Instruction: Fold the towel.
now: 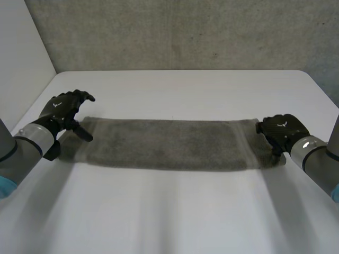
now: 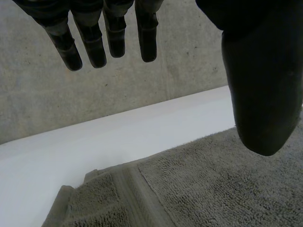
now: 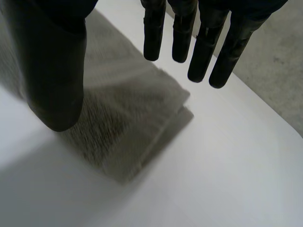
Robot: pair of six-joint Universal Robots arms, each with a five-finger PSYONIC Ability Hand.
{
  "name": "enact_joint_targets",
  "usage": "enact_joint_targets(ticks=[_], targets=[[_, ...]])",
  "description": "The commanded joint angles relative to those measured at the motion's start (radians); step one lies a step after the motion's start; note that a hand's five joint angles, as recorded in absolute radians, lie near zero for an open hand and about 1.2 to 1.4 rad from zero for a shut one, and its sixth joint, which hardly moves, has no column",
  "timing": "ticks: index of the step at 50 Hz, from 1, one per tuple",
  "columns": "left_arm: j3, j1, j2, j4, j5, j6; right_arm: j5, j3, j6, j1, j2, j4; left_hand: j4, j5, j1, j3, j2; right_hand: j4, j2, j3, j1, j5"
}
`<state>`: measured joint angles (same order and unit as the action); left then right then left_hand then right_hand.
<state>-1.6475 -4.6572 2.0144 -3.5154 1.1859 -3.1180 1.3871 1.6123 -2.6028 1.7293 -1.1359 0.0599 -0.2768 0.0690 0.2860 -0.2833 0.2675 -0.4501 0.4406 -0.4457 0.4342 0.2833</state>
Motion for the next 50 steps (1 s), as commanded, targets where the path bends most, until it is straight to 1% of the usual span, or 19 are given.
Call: enact_joint_targets(ticks=[1, 10, 12, 13, 15, 16, 17, 18, 19, 26, 34, 40, 43, 47, 50], targets=[[-0.043, 0.002, -0.011, -0.072, 0.001, -0.001, 0.0, 0.021, 0.046, -0.033, 0.068, 0.049, 0.072, -0.039, -0.081, 0.079, -0.063, -0.046, 0.055, -0.05, 0.062, 0.038], [-0.072, -0.002, -0.011, -0.08, -0.002, -0.001, 0.0, 0.014, 0.05, -0.037, 0.13, 0.051, 0.072, -0.039, -0.081, 0.079, -0.063, -0.064, 0.073, -0.068, 0.079, 0.056], [-0.072, -0.002, -0.011, -0.08, 0.0, -0.001, 0.0, 0.012, 0.05, -0.036, 0.137, 0.052, 0.072, -0.039, -0.081, 0.079, -0.063, -0.247, 0.257, -0.252, 0.263, 0.24], [-0.069, -0.002, -0.011, -0.08, 0.0, -0.001, 0.0, 0.012, 0.05, -0.036, 0.137, 0.052, 0.072, -0.039, -0.081, 0.079, -0.063, -0.249, 0.258, -0.253, 0.264, 0.241], [-0.068, -0.002, -0.01, -0.08, 0.0, -0.001, -0.01, 0.011, 0.05, -0.039, 0.136, 0.052, 0.072, -0.039, -0.081, 0.079, -0.063, -0.605, 0.614, -0.609, 0.62, 0.597], [-0.068, -0.002, -0.009, -0.08, 0.0, -0.001, -0.01, 0.011, 0.05, -0.039, 0.136, 0.052, 0.072, -0.039, -0.081, 0.079, -0.063, -0.607, 0.616, -0.611, 0.622, 0.599], [-0.066, -0.003, -0.008, -0.082, 0.0, -0.001, -0.019, 0.011, 0.049, -0.04, 0.131, 0.052, 0.072, -0.039, -0.081, 0.079, -0.063, -0.799, 0.808, -0.803, 0.814, 0.791], [-0.066, -0.008, -0.009, -0.082, 0.0, -0.001, -0.019, 0.011, 0.049, -0.04, 0.131, 0.052, 0.072, -0.039, -0.081, 0.079, -0.063, -0.8, 0.81, -0.805, 0.816, 0.793], [-0.066, -0.008, -0.009, -0.082, 0.0, -0.001, -0.023, 0.012, 0.049, -0.043, 0.125, 0.052, 0.072, -0.039, -0.081, 0.079, -0.063, -0.945, 0.954, -0.949, 0.961, 0.937], [-0.066, -0.012, -0.006, -0.088, 0.0, -0.001, -0.03, 0.003, 0.052, -0.086, 0.096, 0.052, 0.072, -0.039, -0.081, 0.079, -0.063, -0.946, 0.956, -0.951, 0.962, 0.938], [-0.071, -0.012, -0.005, -0.106, 0.0, -0.001, -0.031, -0.028, 0.053, -0.195, 0.061, 0.044, 0.072, -0.039, -0.081, 0.079, -0.063, -0.946, 0.956, -0.951, 0.962, 0.938], [-0.072, -0.012, -0.005, -0.108, 0.0, -0.001, -0.033, -0.049, 0.069, -0.254, 0.054, 0.038, 0.072, -0.039, -0.081, 0.079, -0.063, -0.946, 0.956, -0.951, 0.962, 0.938], [-0.072, -0.012, -0.005, -0.108, 0.0, -0.001, -0.057, -0.061, 0.078, -0.31, 0.051, 0.037, 0.075, -0.042, -0.084, 0.082, -0.066, -0.946, 0.956, -0.951, 0.962, 0.938], [-0.071, -0.012, -0.003, -0.108, 0.0, -0.001, -0.077, -0.072, 0.079, -0.335, 0.051, 0.034, 0.075, -0.042, -0.084, 0.082, -0.066, -0.946, 0.956, -0.951, 0.962, 0.938], [-0.071, -0.012, -0.002, -0.109, 0.0, -0.001, -0.088, -0.103, 0.076, -0.378, 0.042, 0.031, 0.075, -0.042, -0.084, 0.082, -0.066, -0.946, 0.956, -0.951, 0.962, 0.938]])
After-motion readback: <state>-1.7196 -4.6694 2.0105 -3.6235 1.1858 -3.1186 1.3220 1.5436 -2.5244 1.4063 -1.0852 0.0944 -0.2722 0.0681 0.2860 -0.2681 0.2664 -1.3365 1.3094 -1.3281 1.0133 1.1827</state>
